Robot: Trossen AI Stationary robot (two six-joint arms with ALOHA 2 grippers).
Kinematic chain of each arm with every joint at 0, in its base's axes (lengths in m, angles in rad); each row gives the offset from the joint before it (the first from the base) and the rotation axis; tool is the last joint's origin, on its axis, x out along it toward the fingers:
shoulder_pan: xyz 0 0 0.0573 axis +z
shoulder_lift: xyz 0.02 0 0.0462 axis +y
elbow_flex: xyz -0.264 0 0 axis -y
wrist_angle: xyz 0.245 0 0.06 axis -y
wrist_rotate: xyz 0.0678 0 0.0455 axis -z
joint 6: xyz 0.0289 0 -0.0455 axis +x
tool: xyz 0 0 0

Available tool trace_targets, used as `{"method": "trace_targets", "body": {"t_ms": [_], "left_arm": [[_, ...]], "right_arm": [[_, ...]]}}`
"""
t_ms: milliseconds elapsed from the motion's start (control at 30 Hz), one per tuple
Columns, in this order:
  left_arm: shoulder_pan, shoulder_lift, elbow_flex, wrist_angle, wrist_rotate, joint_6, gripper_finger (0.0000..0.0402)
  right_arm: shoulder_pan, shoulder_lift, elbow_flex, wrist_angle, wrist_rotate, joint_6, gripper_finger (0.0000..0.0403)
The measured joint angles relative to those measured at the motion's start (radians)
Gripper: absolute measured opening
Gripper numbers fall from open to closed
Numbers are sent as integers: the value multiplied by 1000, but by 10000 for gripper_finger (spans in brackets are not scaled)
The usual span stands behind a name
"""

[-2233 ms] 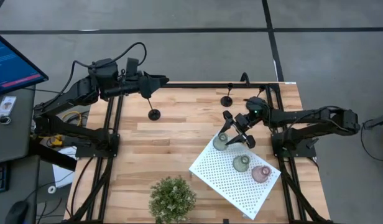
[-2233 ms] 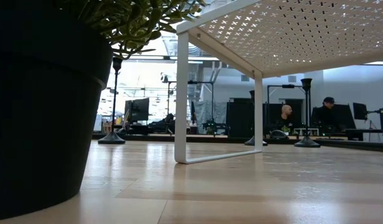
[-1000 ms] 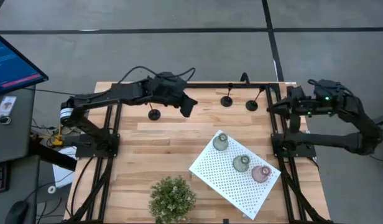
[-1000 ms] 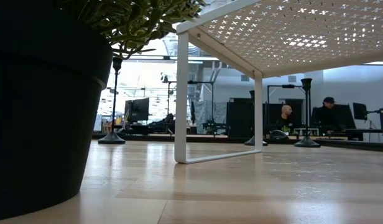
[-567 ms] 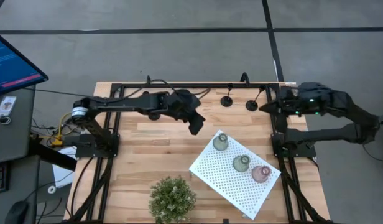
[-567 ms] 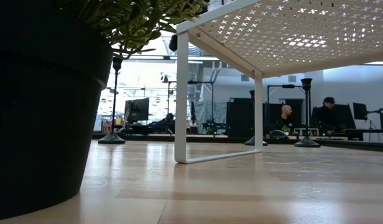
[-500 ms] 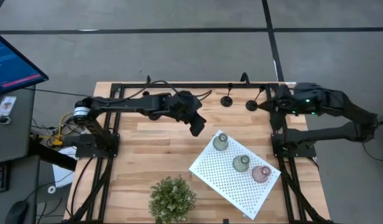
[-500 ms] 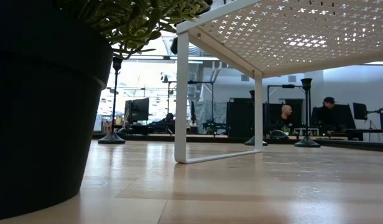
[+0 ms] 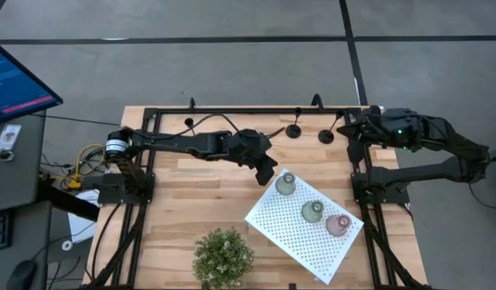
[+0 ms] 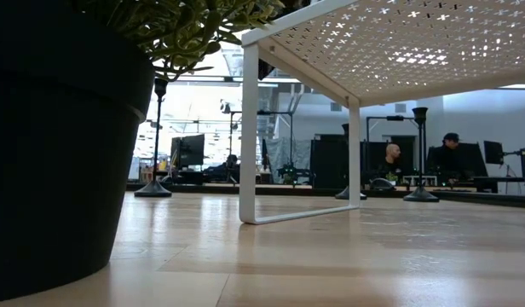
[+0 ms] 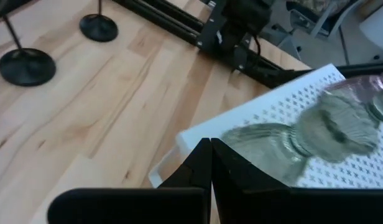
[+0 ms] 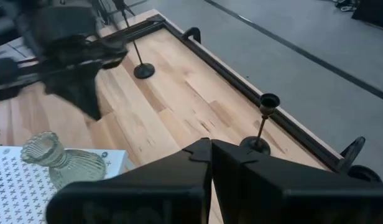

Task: Pick & Place candle stick holders
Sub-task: Put the green glass candle holder on the shelf aligned with green glass candle holders

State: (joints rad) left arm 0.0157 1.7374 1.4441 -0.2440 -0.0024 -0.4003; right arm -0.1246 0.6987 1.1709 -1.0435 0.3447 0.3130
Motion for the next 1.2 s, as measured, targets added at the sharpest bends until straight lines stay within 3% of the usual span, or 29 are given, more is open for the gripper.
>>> {"method": "trace_targets", "body": {"t_ms": [567, 1200], "left_arm": [[-58, 9, 0, 108, -91, 2, 1], [-74, 45, 0, 144, -34, 0, 1]], "right_arm": [[0, 2, 0, -5, 4, 10, 0], [0, 1, 0, -34, -3, 21, 0]]}}
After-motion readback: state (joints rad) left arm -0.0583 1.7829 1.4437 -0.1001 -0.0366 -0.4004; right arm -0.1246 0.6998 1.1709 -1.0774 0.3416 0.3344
